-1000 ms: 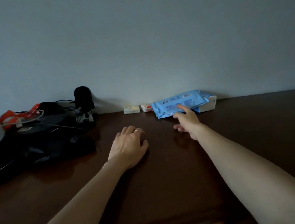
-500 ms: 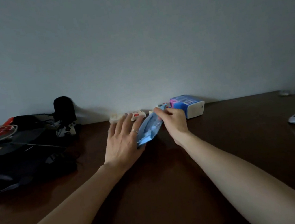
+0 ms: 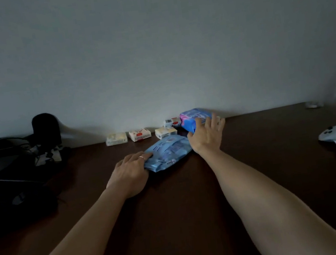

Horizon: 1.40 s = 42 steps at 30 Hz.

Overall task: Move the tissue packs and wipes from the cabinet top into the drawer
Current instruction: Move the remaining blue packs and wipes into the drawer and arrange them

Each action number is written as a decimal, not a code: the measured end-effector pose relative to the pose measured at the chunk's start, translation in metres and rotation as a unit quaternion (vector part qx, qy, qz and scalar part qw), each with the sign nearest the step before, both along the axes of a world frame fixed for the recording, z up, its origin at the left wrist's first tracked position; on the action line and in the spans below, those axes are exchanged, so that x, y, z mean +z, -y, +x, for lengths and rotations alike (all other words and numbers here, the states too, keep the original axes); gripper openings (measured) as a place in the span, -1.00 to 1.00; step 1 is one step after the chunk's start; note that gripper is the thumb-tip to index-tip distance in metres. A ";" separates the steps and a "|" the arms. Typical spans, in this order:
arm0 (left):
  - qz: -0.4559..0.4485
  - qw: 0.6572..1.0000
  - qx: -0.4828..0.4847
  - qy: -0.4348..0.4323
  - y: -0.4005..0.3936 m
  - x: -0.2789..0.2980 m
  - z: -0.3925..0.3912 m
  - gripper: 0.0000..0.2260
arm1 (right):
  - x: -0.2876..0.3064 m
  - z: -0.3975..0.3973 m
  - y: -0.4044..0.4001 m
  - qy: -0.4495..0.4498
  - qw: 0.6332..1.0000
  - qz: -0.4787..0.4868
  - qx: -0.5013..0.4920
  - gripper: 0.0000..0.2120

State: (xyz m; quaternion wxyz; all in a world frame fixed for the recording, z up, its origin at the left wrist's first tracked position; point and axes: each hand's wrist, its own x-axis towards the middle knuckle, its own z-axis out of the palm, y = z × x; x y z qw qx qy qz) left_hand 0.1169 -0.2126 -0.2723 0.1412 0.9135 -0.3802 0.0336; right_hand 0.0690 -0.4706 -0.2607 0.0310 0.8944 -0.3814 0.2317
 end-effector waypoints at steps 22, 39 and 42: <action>-0.027 0.996 -0.086 0.026 -0.007 0.007 -0.013 -0.37 | 0.028 0.016 0.012 -0.143 0.990 -0.007 -0.013 -0.28; 0.005 0.999 -0.035 -0.037 -0.011 0.011 -0.029 -0.32 | 0.042 -0.064 0.012 -0.092 0.991 -0.092 -0.013 -0.73; 0.000 0.999 -0.028 -0.035 -0.010 0.009 -0.029 -0.37 | 0.040 -0.070 0.012 -0.062 0.995 -0.073 -0.005 -0.76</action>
